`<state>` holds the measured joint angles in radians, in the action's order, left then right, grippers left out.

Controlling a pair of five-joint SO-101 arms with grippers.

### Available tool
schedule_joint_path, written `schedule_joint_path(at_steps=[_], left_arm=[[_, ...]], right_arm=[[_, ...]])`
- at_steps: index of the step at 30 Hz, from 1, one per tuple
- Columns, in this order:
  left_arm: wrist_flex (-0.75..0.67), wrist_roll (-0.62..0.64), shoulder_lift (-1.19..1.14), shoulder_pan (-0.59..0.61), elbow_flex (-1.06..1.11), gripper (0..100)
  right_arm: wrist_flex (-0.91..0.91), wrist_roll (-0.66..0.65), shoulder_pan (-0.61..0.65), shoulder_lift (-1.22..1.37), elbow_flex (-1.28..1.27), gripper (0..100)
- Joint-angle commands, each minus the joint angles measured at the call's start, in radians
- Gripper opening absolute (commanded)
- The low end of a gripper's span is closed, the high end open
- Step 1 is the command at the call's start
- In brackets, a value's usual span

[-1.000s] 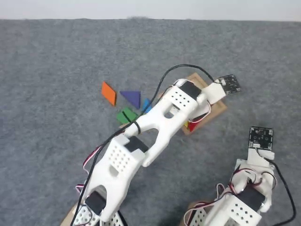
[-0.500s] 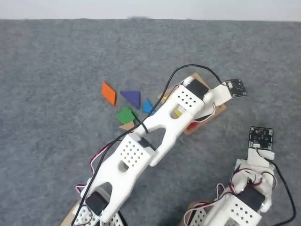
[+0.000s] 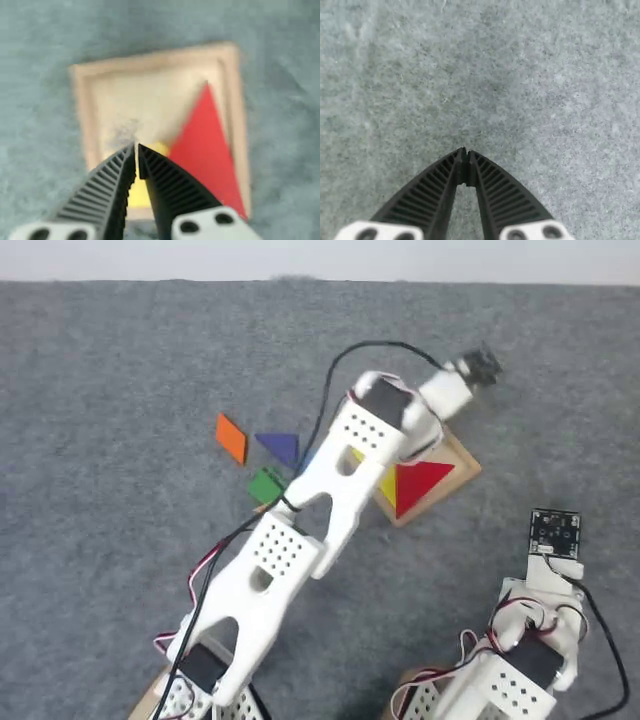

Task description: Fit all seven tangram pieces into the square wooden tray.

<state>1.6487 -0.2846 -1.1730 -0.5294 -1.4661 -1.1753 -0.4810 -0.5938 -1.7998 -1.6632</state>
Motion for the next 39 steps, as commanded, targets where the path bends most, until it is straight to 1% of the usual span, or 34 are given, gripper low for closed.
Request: schedule_joint_path(at_steps=[1,3,6,10,13,17,19,26,28,31,34,36,39], left_arm=[[-0.152,0.077,0.005,0.029,0.019,2],[-0.215,0.078,-0.025,0.029,0.071,2],[-0.264,0.08,-0.083,0.014,0.114,2],[-0.245,0.078,-0.132,-0.002,0.111,2],[-0.163,0.069,-0.129,0.012,0.084,2],[0.023,-0.038,-0.127,0.031,0.074,2],[0.097,-0.044,-0.127,0.041,0.076,2],[0.112,-0.04,-0.123,0.098,0.133,2],[0.112,-0.043,-0.091,0.115,0.183,2],[0.11,-0.097,-0.018,0.16,0.343,2],[0.11,-0.12,0.063,0.236,0.506,2],[0.109,-0.173,0.112,0.295,0.588,2],[0.109,-0.236,0.18,0.381,0.65,2]], right_arm=[[0.018,-0.014,0.013,-0.015,0.0,0.9],[0.018,-0.014,0.013,-0.015,0.0,0.9],[0.018,-0.014,0.013,-0.015,0.0,0.9],[0.015,-0.015,0.042,-0.015,-0.003,0.9],[0.015,-0.015,0.051,-0.015,-0.003,0.9],[0.015,-0.015,0.053,-0.015,-0.005,0.9],[0.015,-0.015,0.053,-0.015,-0.005,0.9],[0.015,-0.015,0.05,-0.015,-0.005,0.9],[0.015,-0.015,0.05,-0.015,-0.005,0.9],[0.015,-0.015,0.051,-0.015,-0.005,0.9],[0.015,-0.015,0.053,-0.015,-0.005,0.9],[0.015,-0.015,0.053,-0.015,-0.005,0.9],[0.015,-0.015,0.053,-0.015,-0.005,0.9]])
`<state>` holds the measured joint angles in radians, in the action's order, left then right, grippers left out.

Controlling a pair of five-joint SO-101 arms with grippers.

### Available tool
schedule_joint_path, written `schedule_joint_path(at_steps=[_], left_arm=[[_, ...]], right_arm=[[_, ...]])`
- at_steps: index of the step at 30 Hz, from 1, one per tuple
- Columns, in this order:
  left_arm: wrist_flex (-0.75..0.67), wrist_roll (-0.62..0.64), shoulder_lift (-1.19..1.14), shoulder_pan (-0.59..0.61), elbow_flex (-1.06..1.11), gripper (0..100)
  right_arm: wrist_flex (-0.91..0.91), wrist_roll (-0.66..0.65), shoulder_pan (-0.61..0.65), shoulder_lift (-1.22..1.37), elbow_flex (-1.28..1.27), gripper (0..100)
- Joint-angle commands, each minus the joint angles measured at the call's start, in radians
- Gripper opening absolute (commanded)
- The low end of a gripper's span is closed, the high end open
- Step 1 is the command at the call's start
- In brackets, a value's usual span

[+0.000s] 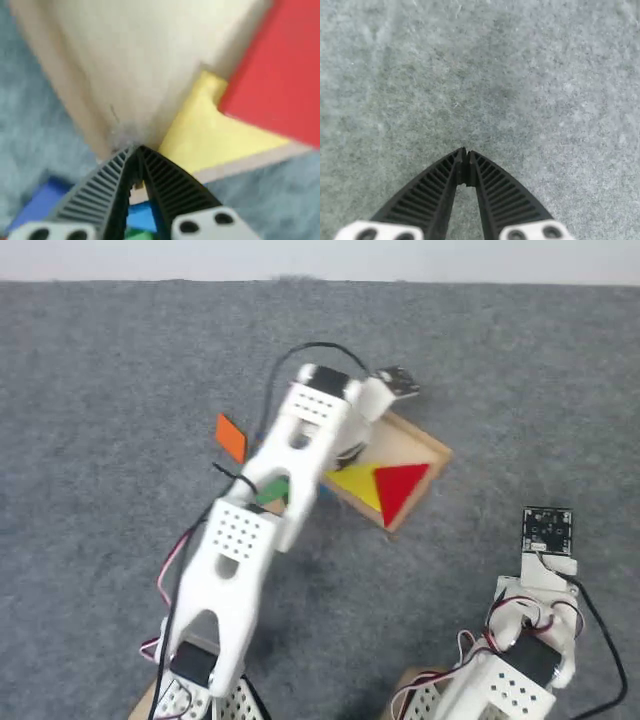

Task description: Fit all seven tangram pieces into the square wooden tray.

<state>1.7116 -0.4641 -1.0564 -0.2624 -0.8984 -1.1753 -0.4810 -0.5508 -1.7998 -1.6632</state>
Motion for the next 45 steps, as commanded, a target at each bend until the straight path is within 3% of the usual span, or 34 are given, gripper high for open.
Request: schedule_joint_path(at_steps=[1,6,11,19,26,36,40,45], left_arm=[[0.046,-0.071,0.081,0.141,0.084,2],[0.046,-0.158,0.152,0.259,0.084,2],[0.043,-0.215,0.166,0.295,0.074,2],[0.044,-0.098,0.304,0.186,-0.022,2],[0.034,-0.021,0.491,0.107,0.246,1],[-0.428,0.011,0.802,0.049,1.017,1],[-0.479,0.043,0.741,-0.02,1.046,1],[-0.476,0.063,0.589,-0.057,0.881,1]], right_arm=[[0.015,-0.015,0.01,-0.015,-0.005,0.9],[0.015,-0.015,0.01,-0.015,-0.005,0.9],[0.015,-0.015,0.012,-0.015,-0.005,0.9],[0.013,-0.015,0.012,-0.015,-0.005,0.9],[0.013,-0.015,0.012,-0.015,-0.005,0.9],[0.015,-0.02,0.013,-0.015,-0.003,0.9],[0.015,-0.038,0.013,-0.015,-0.005,0.9],[0.015,-0.04,0.013,-0.015,-0.006,0.9]])
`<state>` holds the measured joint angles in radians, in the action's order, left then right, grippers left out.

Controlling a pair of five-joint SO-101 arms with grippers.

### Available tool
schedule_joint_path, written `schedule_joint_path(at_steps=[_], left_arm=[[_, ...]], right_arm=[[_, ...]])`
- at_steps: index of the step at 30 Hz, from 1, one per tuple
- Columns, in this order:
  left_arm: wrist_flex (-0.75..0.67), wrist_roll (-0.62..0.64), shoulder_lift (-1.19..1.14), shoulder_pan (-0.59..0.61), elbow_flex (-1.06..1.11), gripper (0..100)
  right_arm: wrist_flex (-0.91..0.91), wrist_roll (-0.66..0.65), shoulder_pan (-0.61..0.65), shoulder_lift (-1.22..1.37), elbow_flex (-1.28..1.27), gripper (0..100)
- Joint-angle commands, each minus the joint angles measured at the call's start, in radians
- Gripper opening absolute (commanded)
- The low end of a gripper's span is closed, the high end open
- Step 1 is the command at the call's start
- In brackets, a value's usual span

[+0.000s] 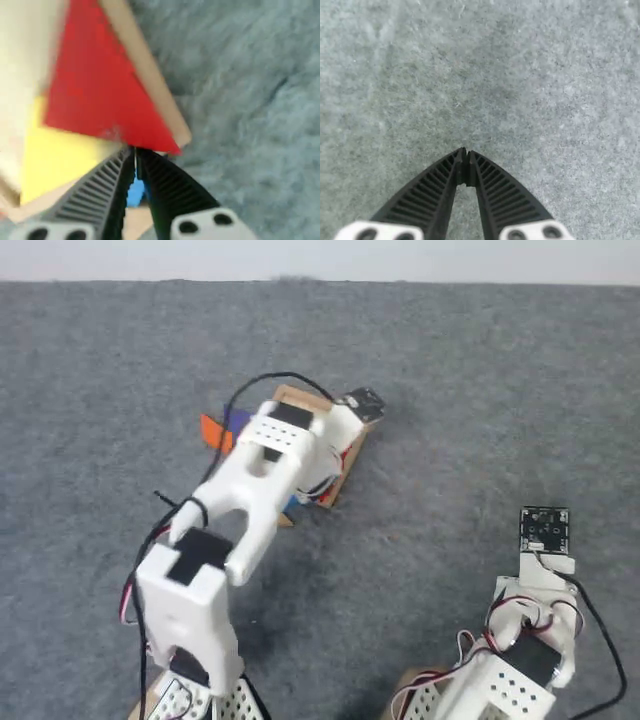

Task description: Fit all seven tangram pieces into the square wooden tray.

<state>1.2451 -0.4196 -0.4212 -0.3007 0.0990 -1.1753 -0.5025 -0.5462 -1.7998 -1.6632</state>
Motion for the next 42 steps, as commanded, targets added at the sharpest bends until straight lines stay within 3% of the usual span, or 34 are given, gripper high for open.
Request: schedule_joint_path(at_steps=[1,11,23,29,33,37,42], left_arm=[[0.006,0.026,-0.08,-0.015,-0.165,1],[0.23,0.029,-0.213,-0.009,-0.556,1],[0.299,-0.011,-0.218,0.051,-0.596,1],[0.302,-0.005,-0.207,-0.032,-0.602,1],[0.186,0.075,-0.216,-0.124,-0.601,1],[0.032,0.129,-0.221,-0.14,-0.596,1],[0.0,0.13,-0.227,-0.161,-0.587,1]], right_arm=[[0.015,-0.018,0.008,-0.015,-0.006,0.9],[0.015,-0.02,0.008,-0.015,-0.006,0.9],[0.015,-0.02,0.008,-0.015,-0.006,0.9],[0.015,-0.018,0.01,-0.015,-0.006,0.9],[0.015,-0.018,0.042,-0.015,-0.008,0.9],[0.013,-0.021,0.044,-0.015,-0.014,0.9],[0.015,-0.021,0.044,-0.015,-0.014,0.9]])
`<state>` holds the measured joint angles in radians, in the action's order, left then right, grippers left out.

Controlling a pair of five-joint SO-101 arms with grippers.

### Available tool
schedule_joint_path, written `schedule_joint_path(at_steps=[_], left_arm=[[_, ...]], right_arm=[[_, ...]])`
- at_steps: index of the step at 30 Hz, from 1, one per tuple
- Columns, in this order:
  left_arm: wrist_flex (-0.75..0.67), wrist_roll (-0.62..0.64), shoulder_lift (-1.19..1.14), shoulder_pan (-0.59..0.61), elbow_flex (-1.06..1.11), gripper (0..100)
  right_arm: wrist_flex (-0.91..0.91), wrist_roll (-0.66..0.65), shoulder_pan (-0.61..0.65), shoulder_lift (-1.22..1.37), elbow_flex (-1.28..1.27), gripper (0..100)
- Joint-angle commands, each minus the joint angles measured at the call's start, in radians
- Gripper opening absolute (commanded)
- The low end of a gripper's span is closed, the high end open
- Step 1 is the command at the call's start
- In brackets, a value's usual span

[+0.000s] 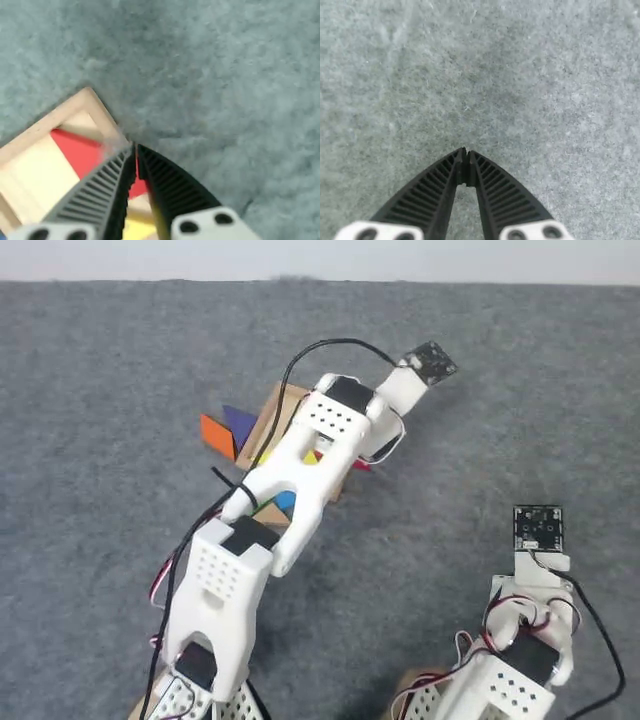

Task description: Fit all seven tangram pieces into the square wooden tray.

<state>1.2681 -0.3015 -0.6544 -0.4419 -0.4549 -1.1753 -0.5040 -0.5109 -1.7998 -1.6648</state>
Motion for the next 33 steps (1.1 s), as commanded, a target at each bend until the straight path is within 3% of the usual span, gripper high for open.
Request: schedule_joint_path(at_steps=[1,7,14,33], left_arm=[[-0.015,0.011,-0.006,-0.026,-0.025,1],[0.028,-0.018,-0.138,-0.04,-0.03,1],[0.117,-0.048,-0.138,0.023,-0.073,1],[0.187,-0.118,-0.127,0.087,-0.076,1]], right_arm=[[0.015,-0.02,0.01,-0.015,-0.012,0.9],[0.015,-0.02,0.01,-0.015,-0.012,0.9],[0.015,-0.02,0.01,-0.015,-0.012,0.9],[0.015,-0.02,0.01,-0.015,-0.012,0.9]])
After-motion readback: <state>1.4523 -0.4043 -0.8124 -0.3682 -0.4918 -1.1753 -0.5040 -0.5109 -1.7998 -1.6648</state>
